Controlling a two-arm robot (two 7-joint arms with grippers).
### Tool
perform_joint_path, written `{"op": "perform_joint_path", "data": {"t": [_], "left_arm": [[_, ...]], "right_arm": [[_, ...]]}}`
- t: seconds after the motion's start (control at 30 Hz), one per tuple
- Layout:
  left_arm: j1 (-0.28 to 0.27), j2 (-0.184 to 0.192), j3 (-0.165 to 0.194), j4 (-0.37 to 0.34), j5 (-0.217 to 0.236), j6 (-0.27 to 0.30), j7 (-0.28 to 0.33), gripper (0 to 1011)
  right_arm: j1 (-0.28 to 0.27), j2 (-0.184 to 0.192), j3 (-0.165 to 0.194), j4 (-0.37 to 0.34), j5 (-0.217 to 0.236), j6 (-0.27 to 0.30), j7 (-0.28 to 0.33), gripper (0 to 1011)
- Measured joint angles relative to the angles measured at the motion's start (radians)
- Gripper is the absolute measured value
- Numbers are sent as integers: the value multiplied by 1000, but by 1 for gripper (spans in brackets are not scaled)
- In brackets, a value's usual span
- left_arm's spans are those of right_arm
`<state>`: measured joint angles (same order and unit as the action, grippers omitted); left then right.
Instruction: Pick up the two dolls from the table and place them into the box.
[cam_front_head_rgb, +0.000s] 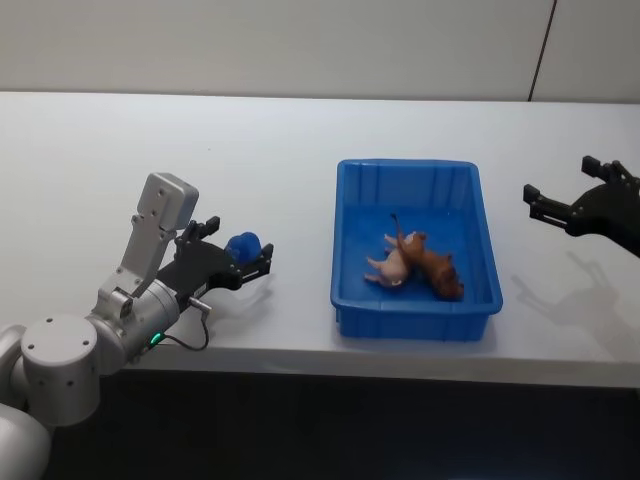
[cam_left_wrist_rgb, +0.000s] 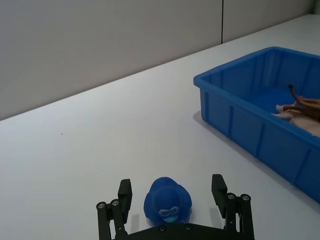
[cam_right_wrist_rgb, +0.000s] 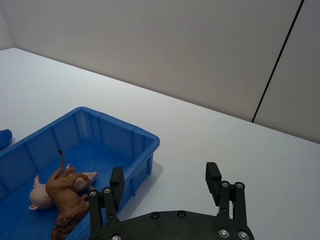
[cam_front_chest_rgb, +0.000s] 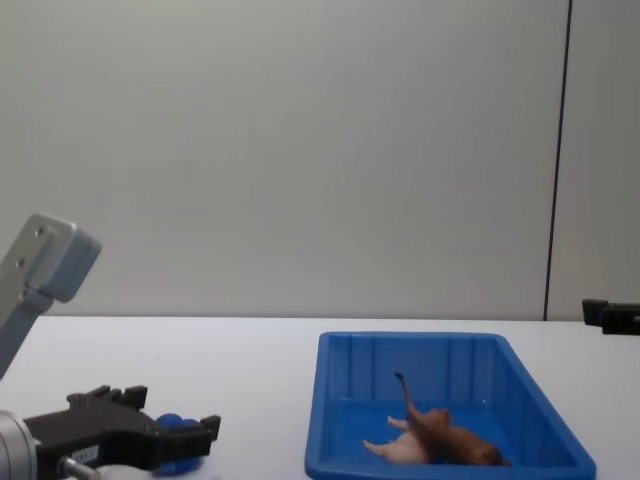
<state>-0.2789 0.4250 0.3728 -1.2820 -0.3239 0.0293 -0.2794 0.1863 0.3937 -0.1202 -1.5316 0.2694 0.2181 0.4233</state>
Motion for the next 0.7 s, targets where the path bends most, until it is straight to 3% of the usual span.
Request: {"op": "perform_joint_path", "data": {"t": [0.33, 0.7], "left_arm": [[-35, -16, -3, 79, 11, -6, -43, 973], [-58, -27, -4, 128, 28, -19, -69, 671]], "right_arm": [[0, 0, 0, 0, 0, 0, 0, 1001], [0, 0, 0, 0, 0, 0, 0, 1001]]}}
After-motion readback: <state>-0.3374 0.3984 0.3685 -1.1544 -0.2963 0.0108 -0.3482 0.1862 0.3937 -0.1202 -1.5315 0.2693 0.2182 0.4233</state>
